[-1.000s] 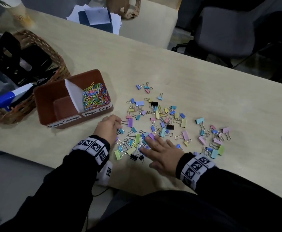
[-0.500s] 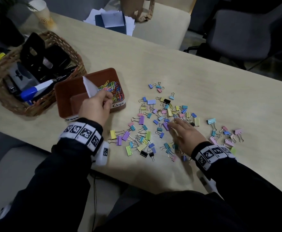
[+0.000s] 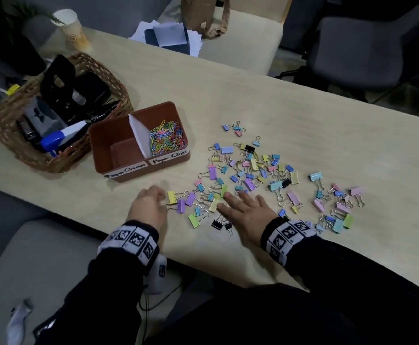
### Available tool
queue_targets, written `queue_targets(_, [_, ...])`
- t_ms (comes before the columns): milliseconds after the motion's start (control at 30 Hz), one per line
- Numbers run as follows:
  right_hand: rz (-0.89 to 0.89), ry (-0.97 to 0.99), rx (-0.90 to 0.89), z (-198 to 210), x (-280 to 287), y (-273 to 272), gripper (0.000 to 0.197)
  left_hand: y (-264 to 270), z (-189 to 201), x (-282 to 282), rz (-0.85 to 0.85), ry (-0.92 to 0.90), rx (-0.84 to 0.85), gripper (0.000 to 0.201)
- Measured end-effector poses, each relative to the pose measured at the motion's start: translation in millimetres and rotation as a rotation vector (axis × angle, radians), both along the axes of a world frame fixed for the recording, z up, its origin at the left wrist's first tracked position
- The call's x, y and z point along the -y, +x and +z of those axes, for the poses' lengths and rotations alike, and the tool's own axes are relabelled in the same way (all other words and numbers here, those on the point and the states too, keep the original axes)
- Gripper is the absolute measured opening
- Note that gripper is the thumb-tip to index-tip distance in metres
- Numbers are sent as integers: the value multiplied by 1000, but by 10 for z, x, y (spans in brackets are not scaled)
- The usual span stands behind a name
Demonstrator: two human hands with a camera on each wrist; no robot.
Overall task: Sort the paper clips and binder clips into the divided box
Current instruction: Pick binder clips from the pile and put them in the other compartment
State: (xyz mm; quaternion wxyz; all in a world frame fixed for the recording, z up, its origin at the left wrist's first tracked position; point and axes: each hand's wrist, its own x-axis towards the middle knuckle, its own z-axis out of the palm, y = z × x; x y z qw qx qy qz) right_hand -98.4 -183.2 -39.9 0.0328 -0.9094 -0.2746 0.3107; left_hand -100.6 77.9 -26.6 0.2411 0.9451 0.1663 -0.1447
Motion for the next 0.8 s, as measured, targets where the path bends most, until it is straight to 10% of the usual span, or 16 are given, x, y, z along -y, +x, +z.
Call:
queue_targets(200, [-225,-39,-8,126,201,113,100,-255,-56,291,2,-67,-145,70])
queue_targets(567, [-1063,-133,28,88,1304,-310,79,-161,-158,765,-231,29,1,65])
queue_targets(800, [-1075,32,-59,26,1301,-385,74,-143,-269,1036,-554,101,-89,68])
